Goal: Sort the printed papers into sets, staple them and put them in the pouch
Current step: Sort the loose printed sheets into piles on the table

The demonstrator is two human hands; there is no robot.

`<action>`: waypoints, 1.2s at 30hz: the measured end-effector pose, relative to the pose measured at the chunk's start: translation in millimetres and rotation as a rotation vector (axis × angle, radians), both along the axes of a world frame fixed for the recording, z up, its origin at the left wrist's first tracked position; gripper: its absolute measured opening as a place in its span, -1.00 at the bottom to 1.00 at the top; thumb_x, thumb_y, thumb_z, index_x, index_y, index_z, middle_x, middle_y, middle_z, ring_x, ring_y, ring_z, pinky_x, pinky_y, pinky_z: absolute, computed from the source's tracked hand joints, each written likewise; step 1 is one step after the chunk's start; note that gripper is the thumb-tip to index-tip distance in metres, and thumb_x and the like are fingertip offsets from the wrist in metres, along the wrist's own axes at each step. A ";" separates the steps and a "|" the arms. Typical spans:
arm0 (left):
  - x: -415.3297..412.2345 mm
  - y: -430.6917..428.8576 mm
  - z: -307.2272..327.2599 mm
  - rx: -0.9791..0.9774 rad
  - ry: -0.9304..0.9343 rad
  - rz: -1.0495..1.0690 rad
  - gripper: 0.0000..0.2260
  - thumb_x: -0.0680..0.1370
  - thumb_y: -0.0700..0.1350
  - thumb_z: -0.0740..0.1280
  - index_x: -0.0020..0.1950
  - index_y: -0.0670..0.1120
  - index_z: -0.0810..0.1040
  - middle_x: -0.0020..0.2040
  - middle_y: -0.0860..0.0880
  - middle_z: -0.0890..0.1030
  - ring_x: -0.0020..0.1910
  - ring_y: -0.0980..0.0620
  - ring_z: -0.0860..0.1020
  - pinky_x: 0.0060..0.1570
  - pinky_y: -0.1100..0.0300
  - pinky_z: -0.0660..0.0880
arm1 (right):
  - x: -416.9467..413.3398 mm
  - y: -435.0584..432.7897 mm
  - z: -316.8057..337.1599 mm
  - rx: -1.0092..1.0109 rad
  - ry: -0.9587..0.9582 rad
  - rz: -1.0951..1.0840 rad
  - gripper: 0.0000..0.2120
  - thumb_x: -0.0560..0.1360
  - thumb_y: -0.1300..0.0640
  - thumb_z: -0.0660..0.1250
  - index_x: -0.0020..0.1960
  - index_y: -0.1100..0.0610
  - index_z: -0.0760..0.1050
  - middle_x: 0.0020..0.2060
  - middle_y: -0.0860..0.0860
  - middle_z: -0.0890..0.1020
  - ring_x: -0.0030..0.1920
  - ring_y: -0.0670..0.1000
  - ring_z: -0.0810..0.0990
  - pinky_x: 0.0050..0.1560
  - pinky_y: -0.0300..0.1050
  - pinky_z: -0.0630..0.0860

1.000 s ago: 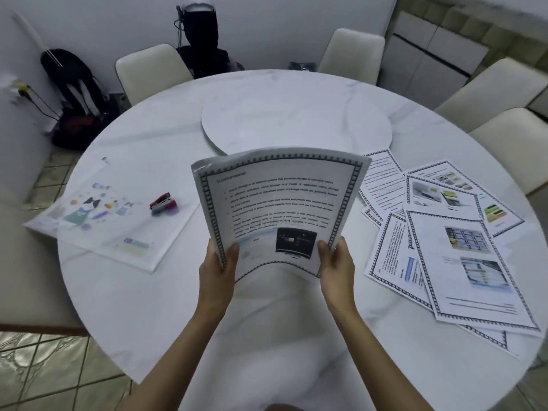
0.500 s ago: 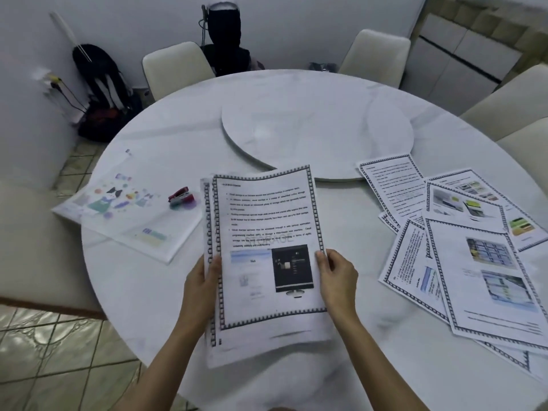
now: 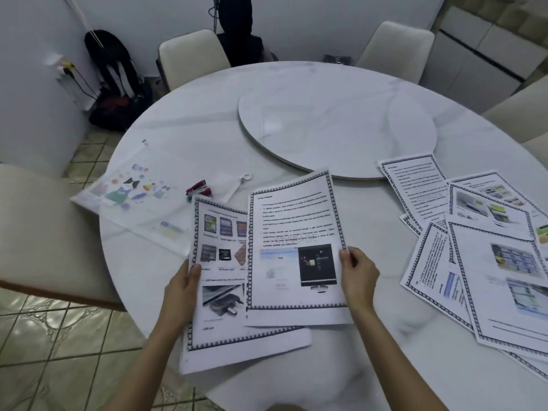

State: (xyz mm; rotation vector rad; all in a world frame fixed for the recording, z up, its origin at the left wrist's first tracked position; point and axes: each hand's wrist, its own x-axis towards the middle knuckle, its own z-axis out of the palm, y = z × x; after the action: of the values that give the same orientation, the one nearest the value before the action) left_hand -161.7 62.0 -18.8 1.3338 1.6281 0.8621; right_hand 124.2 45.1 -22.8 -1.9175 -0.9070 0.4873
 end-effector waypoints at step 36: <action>-9.2 50.8 49.1 0.134 -0.436 0.028 -0.83 0.61 -0.04 0.10 0.07 0.07 0.48 -0.05 0.08 0.60 -0.23 0.25 0.63 -0.27 0.34 0.58 | -45.0 32.0 61.2 -0.009 0.336 0.303 -0.82 0.40 0.14 0.45 -0.03 0.09 0.53 -0.27 -0.07 0.56 -0.25 -0.17 0.51 -0.23 -0.32 0.49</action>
State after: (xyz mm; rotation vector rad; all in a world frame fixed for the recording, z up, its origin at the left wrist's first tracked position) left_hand -170.9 112.7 30.4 1.1149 1.2678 1.2024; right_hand 79.2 77.0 38.3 -1.6446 -0.9721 0.9631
